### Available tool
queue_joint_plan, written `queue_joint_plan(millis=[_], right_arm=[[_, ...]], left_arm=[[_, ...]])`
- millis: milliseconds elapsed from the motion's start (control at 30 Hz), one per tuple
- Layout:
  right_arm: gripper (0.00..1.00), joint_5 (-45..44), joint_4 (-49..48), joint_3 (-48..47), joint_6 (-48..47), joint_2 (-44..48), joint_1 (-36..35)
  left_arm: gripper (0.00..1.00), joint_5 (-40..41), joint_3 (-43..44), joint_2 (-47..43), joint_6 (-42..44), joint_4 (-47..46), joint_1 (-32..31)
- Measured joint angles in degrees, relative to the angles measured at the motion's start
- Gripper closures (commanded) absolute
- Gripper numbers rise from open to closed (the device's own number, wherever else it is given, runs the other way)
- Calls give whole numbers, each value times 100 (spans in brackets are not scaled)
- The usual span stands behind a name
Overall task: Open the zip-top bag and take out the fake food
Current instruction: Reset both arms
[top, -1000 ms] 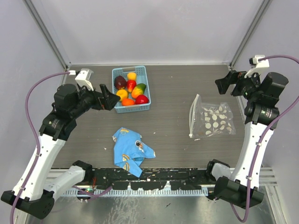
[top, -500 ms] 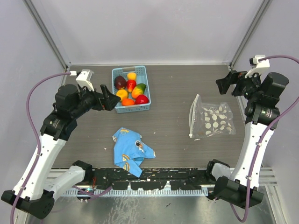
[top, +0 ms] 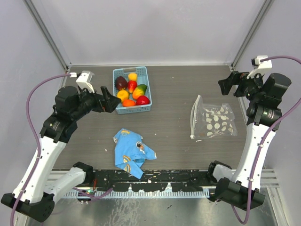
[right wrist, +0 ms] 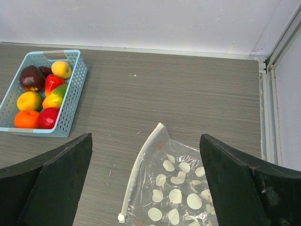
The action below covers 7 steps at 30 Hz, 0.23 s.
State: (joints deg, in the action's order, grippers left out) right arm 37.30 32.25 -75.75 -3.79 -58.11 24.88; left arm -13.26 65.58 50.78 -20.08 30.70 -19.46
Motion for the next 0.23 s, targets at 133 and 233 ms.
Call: queue_joint_plan(millis=[133, 233], right_arm=[[0, -22, 0, 0, -44, 0, 0], [0, -31, 0, 0, -70, 0, 0]], left_arm=[[2, 0, -7, -17, 2, 0, 0], [2, 0, -15, -17, 9, 0, 0]])
